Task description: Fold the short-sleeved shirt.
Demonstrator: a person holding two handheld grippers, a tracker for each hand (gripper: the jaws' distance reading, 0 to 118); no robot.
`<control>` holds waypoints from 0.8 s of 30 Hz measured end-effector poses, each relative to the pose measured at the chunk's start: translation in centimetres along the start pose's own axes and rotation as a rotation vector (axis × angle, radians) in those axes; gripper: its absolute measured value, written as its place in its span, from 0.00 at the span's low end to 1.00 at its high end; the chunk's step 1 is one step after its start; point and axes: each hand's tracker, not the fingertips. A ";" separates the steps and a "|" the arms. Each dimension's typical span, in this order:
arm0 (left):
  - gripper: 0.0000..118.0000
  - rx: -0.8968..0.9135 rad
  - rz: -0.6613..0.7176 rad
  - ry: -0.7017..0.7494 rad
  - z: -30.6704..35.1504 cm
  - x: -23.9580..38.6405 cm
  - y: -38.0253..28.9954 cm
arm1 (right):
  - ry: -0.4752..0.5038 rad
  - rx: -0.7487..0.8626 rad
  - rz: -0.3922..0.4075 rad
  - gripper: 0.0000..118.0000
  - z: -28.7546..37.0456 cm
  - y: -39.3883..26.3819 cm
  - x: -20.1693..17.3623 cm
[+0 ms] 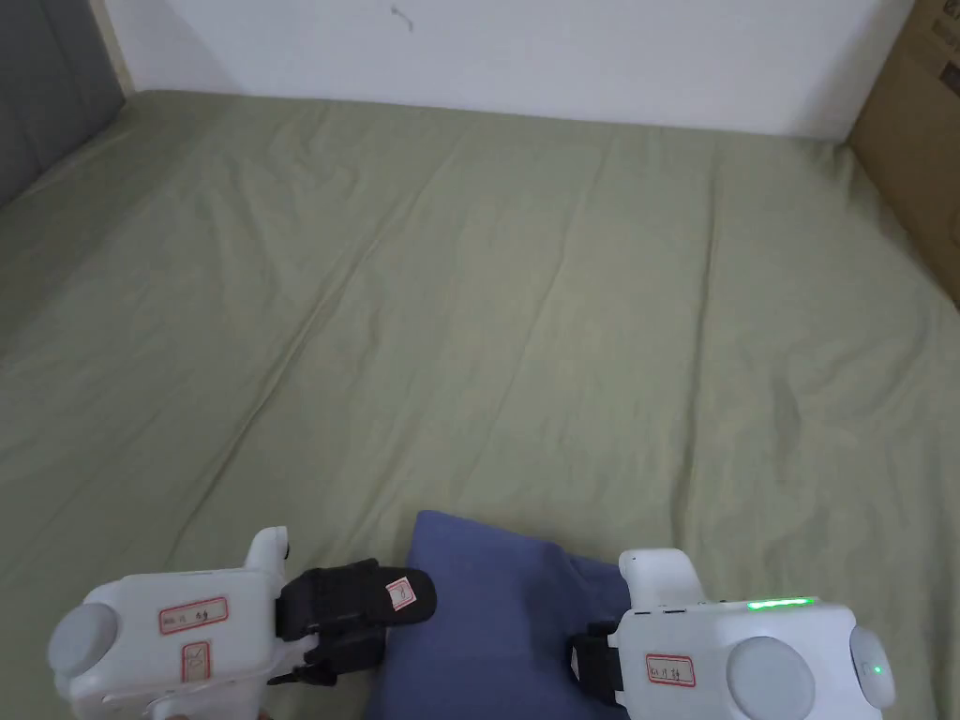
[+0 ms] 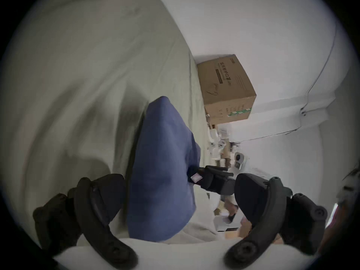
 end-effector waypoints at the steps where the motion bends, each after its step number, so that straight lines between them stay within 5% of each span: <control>1: 0.96 -0.024 0.025 -0.025 -0.7 -0.8 0.4 | 0.004 0.000 -0.008 0.00 0.0 0.0 0.1; 9: 0.90 -0.089 -0.024 -0.043 -4.6 -1.4 0.8 | 0.020 0.001 -0.040 0.00 0.1 -0.1 0.4; 10: 0.69 -0.093 -0.069 0.011 -4.9 -1.2 0.6 | 0.017 0.000 -0.039 0.00 0.1 -0.1 0.4; 11: 0.35 -0.086 -0.105 0.085 -5.4 -0.9 0.7 | 0.014 -0.001 -0.037 0.00 0.0 -0.1 0.4; 12: 0.16 -0.086 -0.162 0.178 -5.8 -0.9 0.5 | 0.011 -0.002 -0.038 0.00 0.0 -0.1 0.4; 15: 0.16 -0.097 -0.063 0.063 -5.7 -1.5 0.7 | 0.008 -0.011 -0.043 0.00 0.0 0.1 0.4; 24: 0.16 -0.096 -0.228 0.235 -1.1 2.5 1.7 | 0.039 0.083 -0.050 0.00 2.9 0.6 -1.0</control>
